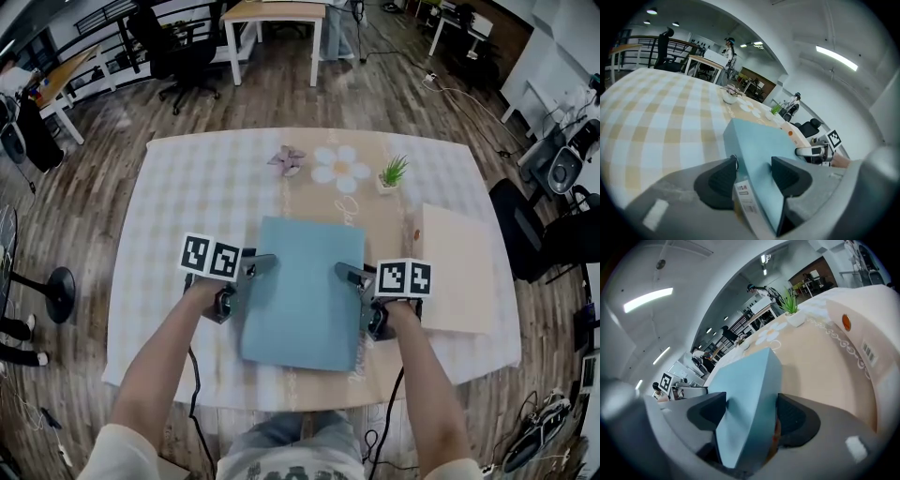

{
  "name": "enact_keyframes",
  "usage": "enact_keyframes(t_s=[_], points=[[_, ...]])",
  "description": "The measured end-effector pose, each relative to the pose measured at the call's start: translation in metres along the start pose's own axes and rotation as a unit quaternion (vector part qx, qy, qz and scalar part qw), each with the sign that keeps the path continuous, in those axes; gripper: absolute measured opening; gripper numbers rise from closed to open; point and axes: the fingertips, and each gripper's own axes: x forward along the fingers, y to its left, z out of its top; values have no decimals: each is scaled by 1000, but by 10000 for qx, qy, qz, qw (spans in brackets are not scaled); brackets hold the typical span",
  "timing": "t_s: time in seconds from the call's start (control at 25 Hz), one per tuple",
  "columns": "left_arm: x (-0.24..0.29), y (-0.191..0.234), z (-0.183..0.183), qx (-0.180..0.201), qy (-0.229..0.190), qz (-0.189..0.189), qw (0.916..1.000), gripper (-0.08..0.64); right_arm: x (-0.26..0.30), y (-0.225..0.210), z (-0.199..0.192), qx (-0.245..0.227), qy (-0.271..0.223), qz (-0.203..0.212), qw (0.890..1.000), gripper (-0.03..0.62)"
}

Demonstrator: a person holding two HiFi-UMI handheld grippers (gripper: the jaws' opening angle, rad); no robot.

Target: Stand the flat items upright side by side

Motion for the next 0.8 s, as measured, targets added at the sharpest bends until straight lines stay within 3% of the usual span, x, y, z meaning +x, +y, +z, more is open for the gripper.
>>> enact_keyframes(t_s=[0.24,0.44,0.6,0.8], points=[[-6,-5,3,160,-211,151,9995,238,-2,5,0,-149,-105,-238,9996,327],[-26,-29,29,631,-611,260,9958,236,-26,26,24,-595,-533,-277,9964,325],[-52,-53,60,1089,-1076,393,9874,236,-51,53,54,-1138,-936,-328,9885,324],[-82,-70,80,1401,-1509,526,9771,236,-76,89,76,-1784,-1445,-388,9725,319]])
